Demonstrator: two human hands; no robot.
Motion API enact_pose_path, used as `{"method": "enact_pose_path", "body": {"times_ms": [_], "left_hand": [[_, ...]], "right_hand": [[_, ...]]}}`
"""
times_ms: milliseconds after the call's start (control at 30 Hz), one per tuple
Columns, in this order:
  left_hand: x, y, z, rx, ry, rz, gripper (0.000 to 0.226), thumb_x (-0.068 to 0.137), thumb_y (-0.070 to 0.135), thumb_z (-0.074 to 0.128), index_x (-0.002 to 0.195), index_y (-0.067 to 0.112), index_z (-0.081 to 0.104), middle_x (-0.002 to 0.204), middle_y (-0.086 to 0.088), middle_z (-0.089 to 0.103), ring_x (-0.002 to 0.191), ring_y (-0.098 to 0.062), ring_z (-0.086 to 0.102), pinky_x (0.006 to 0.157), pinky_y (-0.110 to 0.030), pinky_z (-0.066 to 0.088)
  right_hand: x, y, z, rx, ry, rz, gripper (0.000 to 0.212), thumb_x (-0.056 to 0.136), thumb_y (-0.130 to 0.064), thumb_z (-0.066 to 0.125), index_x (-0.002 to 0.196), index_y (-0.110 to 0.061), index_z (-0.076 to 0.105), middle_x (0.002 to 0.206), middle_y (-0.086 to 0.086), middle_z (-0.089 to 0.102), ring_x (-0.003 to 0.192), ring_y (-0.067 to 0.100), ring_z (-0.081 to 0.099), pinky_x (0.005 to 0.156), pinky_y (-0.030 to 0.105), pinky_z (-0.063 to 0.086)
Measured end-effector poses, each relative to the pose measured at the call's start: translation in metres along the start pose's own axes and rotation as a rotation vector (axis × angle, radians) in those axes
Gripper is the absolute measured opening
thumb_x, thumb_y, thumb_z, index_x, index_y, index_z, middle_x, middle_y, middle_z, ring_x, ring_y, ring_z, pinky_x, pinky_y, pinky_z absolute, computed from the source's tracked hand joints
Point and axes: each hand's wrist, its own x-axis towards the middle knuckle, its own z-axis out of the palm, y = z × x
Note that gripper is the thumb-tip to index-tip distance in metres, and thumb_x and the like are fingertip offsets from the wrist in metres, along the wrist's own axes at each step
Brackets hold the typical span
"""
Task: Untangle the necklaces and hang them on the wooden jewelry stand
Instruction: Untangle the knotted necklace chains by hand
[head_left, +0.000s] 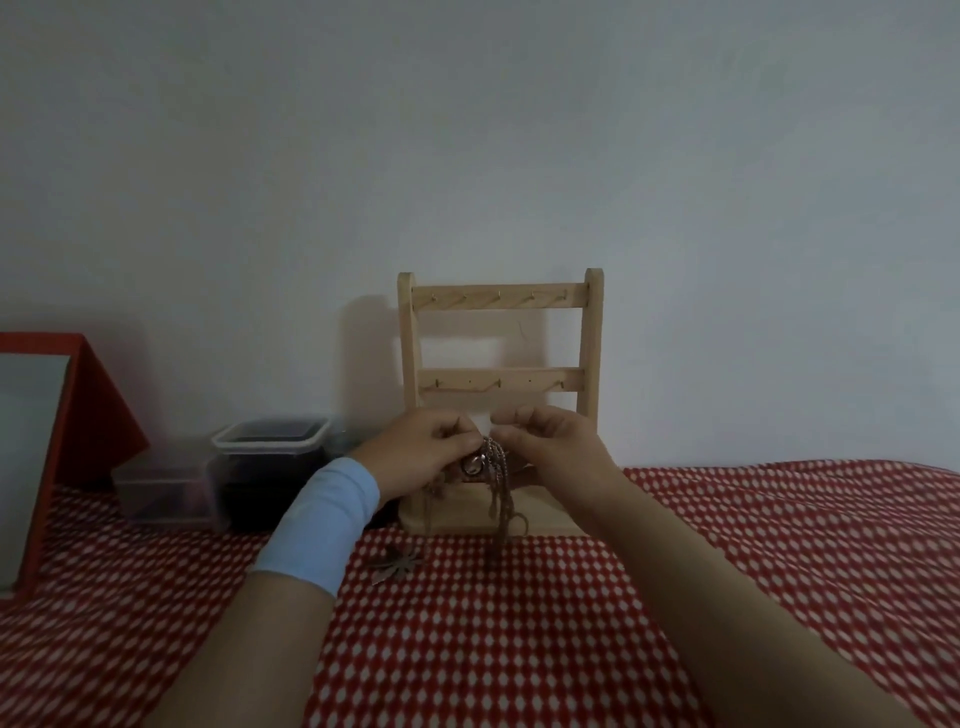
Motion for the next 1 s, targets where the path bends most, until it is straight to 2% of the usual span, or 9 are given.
{"method": "enact_pose_path", "body": {"times_ms": [167, 267, 333, 433, 600, 667, 733, 833, 1000], "left_hand": [[-0.003, -0.008, 0.008, -0.072, -0.041, -0.032, 0.016, 0.097, 0.024, 0.057, 0.101, 0.022, 0.072, 0.068, 0.001, 0.067, 0.052, -0.006, 0.054, 0.05, -0.021, 0.042], [0.0, -0.012, 0.004, -0.111, 0.037, -0.069, 0.017, 0.097, 0.027, 0.056, 0.097, 0.024, 0.072, 0.059, 0.008, 0.058, 0.049, -0.001, 0.05, 0.049, -0.016, 0.04], [0.0, -0.014, 0.0, -0.134, 0.063, -0.08, 0.015, 0.096, 0.031, 0.057, 0.095, 0.026, 0.071, 0.06, 0.006, 0.059, 0.05, -0.002, 0.05, 0.049, -0.017, 0.042], [-0.001, -0.014, -0.003, -0.094, 0.068, -0.069, 0.018, 0.098, 0.03, 0.054, 0.095, 0.024, 0.071, 0.07, -0.002, 0.065, 0.05, -0.003, 0.052, 0.048, -0.015, 0.042], [-0.004, -0.009, -0.001, -0.102, 0.03, -0.027, 0.017, 0.099, 0.025, 0.053, 0.096, 0.017, 0.068, 0.069, 0.003, 0.069, 0.049, -0.006, 0.05, 0.044, -0.014, 0.039], [-0.003, -0.007, 0.002, -0.088, 0.032, -0.028, 0.019, 0.1, 0.025, 0.049, 0.099, 0.015, 0.065, 0.07, 0.003, 0.07, 0.049, -0.008, 0.051, 0.043, -0.016, 0.038], [-0.002, -0.005, 0.004, -0.102, 0.062, -0.043, 0.02, 0.101, 0.024, 0.046, 0.102, 0.014, 0.063, 0.073, 0.003, 0.069, 0.048, -0.01, 0.051, 0.043, -0.018, 0.038], [-0.002, -0.004, 0.004, -0.131, 0.125, -0.057, 0.021, 0.103, 0.024, 0.041, 0.105, 0.012, 0.059, 0.074, 0.0, 0.068, 0.048, -0.012, 0.052, 0.043, -0.018, 0.038], [0.0, -0.009, -0.004, -0.085, 0.187, -0.059, 0.017, 0.103, 0.024, 0.041, 0.098, 0.018, 0.056, 0.066, 0.002, 0.07, 0.059, -0.014, 0.059, 0.058, -0.027, 0.047]], "right_hand": [[0.002, 0.002, 0.008, 0.091, 0.12, 0.054, 0.026, 0.088, -0.011, 0.078, 0.106, -0.006, 0.06, 0.081, 0.015, 0.069, 0.06, 0.021, 0.068, 0.055, 0.036, 0.058], [0.002, 0.002, 0.008, 0.034, -0.008, 0.081, 0.033, 0.091, -0.028, 0.074, 0.105, 0.002, 0.066, 0.088, 0.016, 0.072, 0.075, 0.027, 0.071, 0.074, 0.047, 0.063], [0.0, 0.001, 0.006, -0.064, -0.142, 0.087, 0.033, 0.088, -0.03, 0.076, 0.104, -0.002, 0.07, 0.091, 0.012, 0.074, 0.082, 0.025, 0.072, 0.081, 0.043, 0.062], [0.001, 0.001, 0.003, -0.146, -0.145, 0.048, 0.013, 0.091, -0.013, 0.074, 0.1, -0.003, 0.074, 0.091, 0.014, 0.076, 0.081, 0.023, 0.071, 0.084, 0.043, 0.062], [0.003, 0.0, -0.006, -0.186, -0.215, 0.104, 0.022, 0.102, -0.011, 0.059, 0.12, -0.011, 0.072, 0.109, 0.014, 0.077, 0.094, 0.022, 0.072, 0.087, 0.033, 0.059], [0.001, 0.0, -0.005, -0.227, -0.207, 0.148, 0.026, 0.103, -0.02, 0.058, 0.127, -0.014, 0.066, 0.113, 0.012, 0.075, 0.095, 0.019, 0.073, 0.079, 0.026, 0.06], [-0.001, -0.002, 0.001, -0.248, -0.177, 0.19, 0.03, 0.105, -0.031, 0.055, 0.127, -0.013, 0.065, 0.11, 0.008, 0.075, 0.084, 0.011, 0.072, 0.066, 0.019, 0.055], [-0.002, -0.005, -0.001, -0.225, -0.234, 0.257, 0.037, 0.102, -0.046, 0.055, 0.12, -0.015, 0.067, 0.104, 0.003, 0.073, 0.083, 0.011, 0.067, 0.07, 0.023, 0.05], [-0.003, -0.009, -0.013, -0.481, -0.412, 0.175, 0.03, 0.1, -0.03, 0.063, 0.099, -0.003, 0.073, 0.075, 0.003, 0.059, 0.065, 0.01, 0.048, 0.064, 0.026, 0.04]]}}
